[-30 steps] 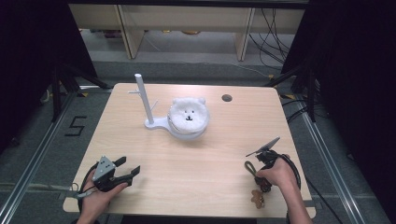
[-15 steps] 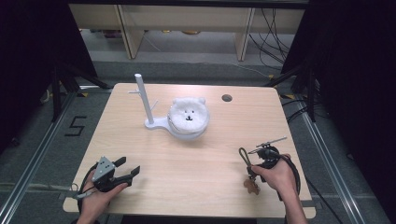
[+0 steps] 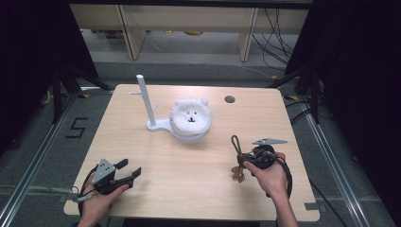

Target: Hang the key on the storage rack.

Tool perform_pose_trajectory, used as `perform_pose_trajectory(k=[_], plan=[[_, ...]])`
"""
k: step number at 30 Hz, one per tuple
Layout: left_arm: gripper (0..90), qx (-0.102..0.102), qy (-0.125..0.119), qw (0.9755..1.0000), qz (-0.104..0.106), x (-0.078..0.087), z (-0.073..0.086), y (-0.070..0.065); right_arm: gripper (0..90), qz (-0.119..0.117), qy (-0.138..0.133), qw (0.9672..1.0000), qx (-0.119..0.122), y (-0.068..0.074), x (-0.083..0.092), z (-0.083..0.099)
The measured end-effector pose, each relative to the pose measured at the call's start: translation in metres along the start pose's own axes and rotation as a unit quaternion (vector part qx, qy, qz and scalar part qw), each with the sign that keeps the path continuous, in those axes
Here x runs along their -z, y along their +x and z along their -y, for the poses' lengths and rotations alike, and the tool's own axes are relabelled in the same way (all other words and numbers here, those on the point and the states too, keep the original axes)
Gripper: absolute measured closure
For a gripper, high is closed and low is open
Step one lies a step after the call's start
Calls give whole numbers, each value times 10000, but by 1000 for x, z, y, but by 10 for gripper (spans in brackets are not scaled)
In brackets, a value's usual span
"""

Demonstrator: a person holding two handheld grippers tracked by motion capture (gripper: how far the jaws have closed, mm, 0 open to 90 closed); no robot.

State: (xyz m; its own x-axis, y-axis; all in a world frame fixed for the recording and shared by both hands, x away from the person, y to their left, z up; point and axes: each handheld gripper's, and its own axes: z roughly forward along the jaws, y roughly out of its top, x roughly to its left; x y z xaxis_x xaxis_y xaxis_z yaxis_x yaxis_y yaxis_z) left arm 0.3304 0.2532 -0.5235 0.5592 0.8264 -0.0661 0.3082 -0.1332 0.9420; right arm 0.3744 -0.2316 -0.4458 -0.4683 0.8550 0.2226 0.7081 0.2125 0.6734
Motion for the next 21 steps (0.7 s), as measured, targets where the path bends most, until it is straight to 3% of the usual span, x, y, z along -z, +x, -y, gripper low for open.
perform_pose_trajectory(k=[1,2,5,6,7,9,12,13,14,16,17,18,20,21], plan=[[324,-15,-28,10000,33,0,0,0,684,-117,-58,9999,-96,2,-1,0],[329,30,-10,10000,21,0,0,0,684,88,-136,9999,-1,5,-1,0],[346,129,-6,9999,67,0,0,-2,684,8,-435,9990,74,12,-4,-1],[349,59,1,10000,76,0,-1,-1,684,-14,-569,9983,136,12,-6,-1],[352,133,69,9999,49,1,-1,-3,684,-33,-636,9979,151,15,-7,-1],[361,85,-14,9999,130,0,-2,-2,684,-71,-837,9962,213,19,-9,-2],[372,298,-63,9994,157,0,-3,-6,684,-176,-1051,9939,273,27,-13,-4],[376,126,-52,9998,167,1,-4,-4,684,-168,-1135,9928,342,28,-14,-5],[379,102,-72,9997,187,1,-5,-4,684,-194,-1162,9926,306,30,-15,-5],[394,335,-58,9993,185,1,-5,-7,684,-218,-1269,9912,310,34,-17,-6],[401,120,-78,9997,212,1,-8,-5,684,-232,-1281,9908,362,35,-18,-7],[409,295,-65,9993,208,1,-8,-7,684,-270,-1369,9893,425,36,-19,-7],[427,204,-98,9994,272,1,-11,-7,684,-289,-1506,9866,552,39,-23,-8],[432,251,-98,9991,324,2,-14,-8,684,-369,-1500,9866,531,40,-22,-8]])
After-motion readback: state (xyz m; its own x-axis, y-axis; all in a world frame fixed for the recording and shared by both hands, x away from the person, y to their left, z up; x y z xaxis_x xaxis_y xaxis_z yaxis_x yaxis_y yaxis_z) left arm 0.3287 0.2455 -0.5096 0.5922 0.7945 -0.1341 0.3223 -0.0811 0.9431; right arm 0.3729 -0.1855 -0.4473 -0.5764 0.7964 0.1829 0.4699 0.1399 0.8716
